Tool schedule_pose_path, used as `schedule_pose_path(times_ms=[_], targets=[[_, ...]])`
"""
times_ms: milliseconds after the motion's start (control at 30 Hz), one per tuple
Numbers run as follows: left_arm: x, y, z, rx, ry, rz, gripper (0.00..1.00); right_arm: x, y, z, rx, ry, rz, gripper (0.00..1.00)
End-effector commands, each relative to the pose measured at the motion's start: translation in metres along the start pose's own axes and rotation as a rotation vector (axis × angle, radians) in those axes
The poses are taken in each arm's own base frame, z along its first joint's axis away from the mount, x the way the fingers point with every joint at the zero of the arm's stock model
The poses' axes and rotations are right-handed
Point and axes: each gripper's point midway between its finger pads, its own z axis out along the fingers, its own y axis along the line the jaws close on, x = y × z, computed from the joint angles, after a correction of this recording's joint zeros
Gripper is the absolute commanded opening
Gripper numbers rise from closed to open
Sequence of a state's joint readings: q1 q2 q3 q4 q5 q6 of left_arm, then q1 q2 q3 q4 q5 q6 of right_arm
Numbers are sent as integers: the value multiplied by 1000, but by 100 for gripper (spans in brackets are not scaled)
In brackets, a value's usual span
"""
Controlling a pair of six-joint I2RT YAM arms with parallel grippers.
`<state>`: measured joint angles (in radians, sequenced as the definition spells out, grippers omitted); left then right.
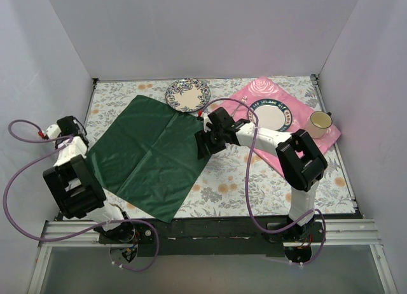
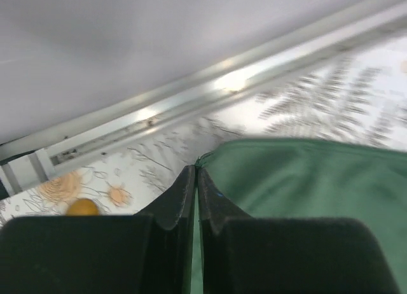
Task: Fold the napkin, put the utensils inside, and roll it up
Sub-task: Fold the napkin
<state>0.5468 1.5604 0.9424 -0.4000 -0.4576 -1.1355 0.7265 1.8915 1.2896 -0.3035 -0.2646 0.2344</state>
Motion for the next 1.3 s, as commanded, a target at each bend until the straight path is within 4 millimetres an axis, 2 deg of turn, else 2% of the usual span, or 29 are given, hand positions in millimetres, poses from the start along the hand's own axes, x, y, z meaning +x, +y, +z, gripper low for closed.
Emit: schedule_pose_path(times_ms=[0, 100, 133, 200, 233, 267, 300, 333, 400, 433, 467, 500, 600, 800, 1100, 1267], targets=[[-40, -41, -61, 133, -150, -10, 0, -22, 5, -29, 3, -94, -1, 68], [-39, -86, -95, 293, -164, 24, 0, -25, -6, -43, 20, -121, 30, 68], [-34, -113, -114, 374, -176, 61, 0, -25, -11, -47, 33, -130, 41, 68], [-21, -144, -135, 471, -162, 120, 0, -28, -24, -59, 60, -159, 62, 68], [-1, -170, -150, 543, -142, 181, 0, -29, -29, -63, 70, -168, 72, 68], [4, -190, -167, 620, -138, 207, 0, -33, -37, -70, 83, -183, 86, 68], [11, -202, -176, 653, -135, 229, 0, -32, -41, -72, 91, -184, 94, 68], [29, -222, -198, 724, -135, 282, 0, -33, -45, -77, 102, -192, 98, 68], [43, -247, -212, 771, -129, 335, 0, -34, -54, -83, 118, -206, 112, 68], [57, -257, -223, 798, -121, 376, 0, -32, -55, -86, 122, -209, 113, 68], [65, -266, -225, 809, -111, 397, 0, -32, -60, -89, 128, -215, 121, 68], [80, -273, -235, 843, -92, 422, 0, -31, -62, -90, 131, -214, 123, 68], [110, -289, -247, 891, -60, 465, 0, -28, -68, -93, 140, -217, 132, 68], [154, -309, -266, 956, -50, 551, 0, -22, -75, -91, 149, -199, 142, 68], [167, -331, -313, 1010, -151, 611, 0, -14, -81, -85, 160, -175, 153, 68], [183, -343, -315, 1021, -147, 657, 0, -16, -80, -83, 148, -176, 160, 68]])
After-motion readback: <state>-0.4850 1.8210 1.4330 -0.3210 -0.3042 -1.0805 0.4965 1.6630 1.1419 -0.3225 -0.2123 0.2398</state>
